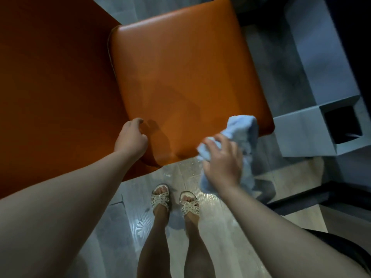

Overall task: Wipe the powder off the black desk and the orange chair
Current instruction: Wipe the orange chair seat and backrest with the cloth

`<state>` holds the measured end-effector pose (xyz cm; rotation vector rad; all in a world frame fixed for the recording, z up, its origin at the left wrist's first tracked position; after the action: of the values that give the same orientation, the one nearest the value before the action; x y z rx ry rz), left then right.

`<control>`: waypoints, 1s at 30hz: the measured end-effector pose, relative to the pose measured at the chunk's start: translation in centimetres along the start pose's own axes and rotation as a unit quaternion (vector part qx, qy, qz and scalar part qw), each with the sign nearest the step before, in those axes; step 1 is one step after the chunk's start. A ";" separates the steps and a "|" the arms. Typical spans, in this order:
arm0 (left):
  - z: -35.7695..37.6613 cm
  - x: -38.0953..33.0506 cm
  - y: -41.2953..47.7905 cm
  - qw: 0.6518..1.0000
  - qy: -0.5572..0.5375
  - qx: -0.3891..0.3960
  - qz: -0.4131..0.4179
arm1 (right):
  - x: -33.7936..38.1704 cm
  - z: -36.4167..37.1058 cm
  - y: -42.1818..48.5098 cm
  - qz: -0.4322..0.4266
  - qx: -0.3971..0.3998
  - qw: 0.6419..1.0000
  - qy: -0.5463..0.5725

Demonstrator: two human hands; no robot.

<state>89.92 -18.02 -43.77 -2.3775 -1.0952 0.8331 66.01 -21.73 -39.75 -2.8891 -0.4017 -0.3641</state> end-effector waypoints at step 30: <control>1.4 -10.8 -8.8 0.863 -0.449 0.231 -0.001 | 0.4 -7.4 1.9 0.163 0.086 0.792 0.582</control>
<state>78.59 -20.93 -36.06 -1.5558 -1.0053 2.0467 65.36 -25.16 -32.95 -1.9364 0.2712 -1.7273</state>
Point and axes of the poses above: each hand's wrist, its own y-axis towards the middle knuckle, its own z-axis out of the palm, x = y × z, the point moved 9 cm from there along y, towards the middle knuckle, and after that the axes turned 1 degree about -x, right-handed, at the moved point
